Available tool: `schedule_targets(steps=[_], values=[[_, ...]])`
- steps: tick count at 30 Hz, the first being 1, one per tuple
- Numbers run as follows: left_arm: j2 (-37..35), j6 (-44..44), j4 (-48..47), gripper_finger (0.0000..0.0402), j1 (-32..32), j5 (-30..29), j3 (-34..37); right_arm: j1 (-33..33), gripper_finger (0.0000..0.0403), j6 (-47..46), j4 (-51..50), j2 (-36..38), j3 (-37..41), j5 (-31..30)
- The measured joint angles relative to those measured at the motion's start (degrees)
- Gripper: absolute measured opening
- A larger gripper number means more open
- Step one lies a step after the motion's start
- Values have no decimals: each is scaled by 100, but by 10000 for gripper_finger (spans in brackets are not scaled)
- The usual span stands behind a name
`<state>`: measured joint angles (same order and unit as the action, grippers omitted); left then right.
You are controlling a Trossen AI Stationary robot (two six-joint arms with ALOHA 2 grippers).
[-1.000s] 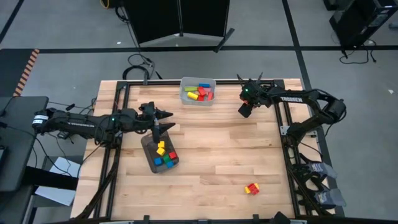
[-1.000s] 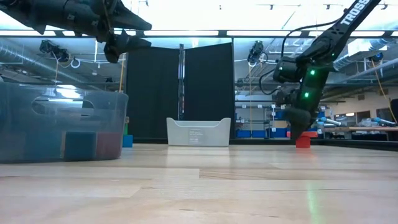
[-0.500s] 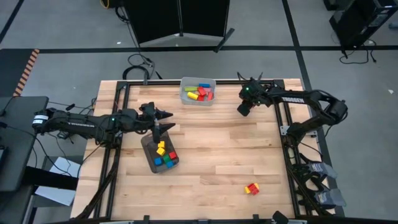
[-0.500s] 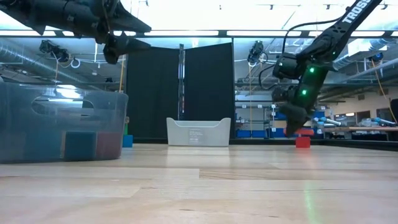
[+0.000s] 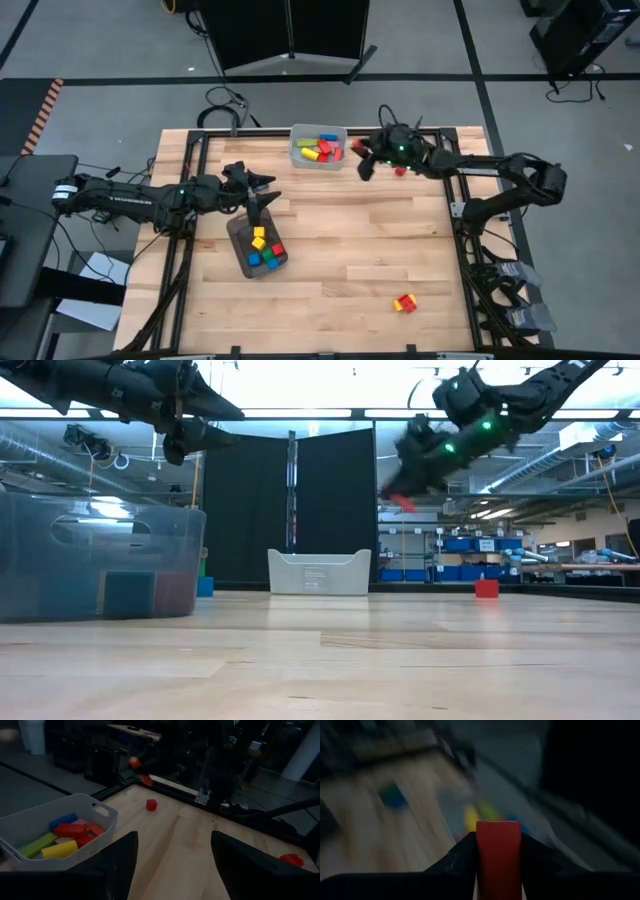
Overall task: Sort blocks by size
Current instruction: Put the orange rectangular block into the gray bin, then put the brown rectangular block into the gray bin
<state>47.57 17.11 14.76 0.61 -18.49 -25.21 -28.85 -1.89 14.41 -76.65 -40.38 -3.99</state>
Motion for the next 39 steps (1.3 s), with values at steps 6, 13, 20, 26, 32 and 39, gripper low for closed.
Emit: schedule_targets(steps=[6, 13, 20, 26, 32, 39], values=[[17, 117, -4, 258, 1, -267, 0, 122, 122, -211, 1869, -1078, -259, -99], [230, 176, -66, 258, 4, -983, -2, 9, 125, -291, 1789, -2527, -1563, -91], [441, 866, -852, 258, 54, -1655, -4, -110, 273, -340, 1074, -3100, -2402, -222], [459, 2080, -1706, 267, 432, -1750, -4, -65, 354, -320, 963, -3048, -2430, -31], [479, 2675, -2662, 288, 1017, -1498, -276, 228, 352, -250, 977, -3007, -2432, 63], [935, 2788, -4178, 292, 1721, -979, -1246, 565, 325, -141, 1056, -3007, -2432, 64]])
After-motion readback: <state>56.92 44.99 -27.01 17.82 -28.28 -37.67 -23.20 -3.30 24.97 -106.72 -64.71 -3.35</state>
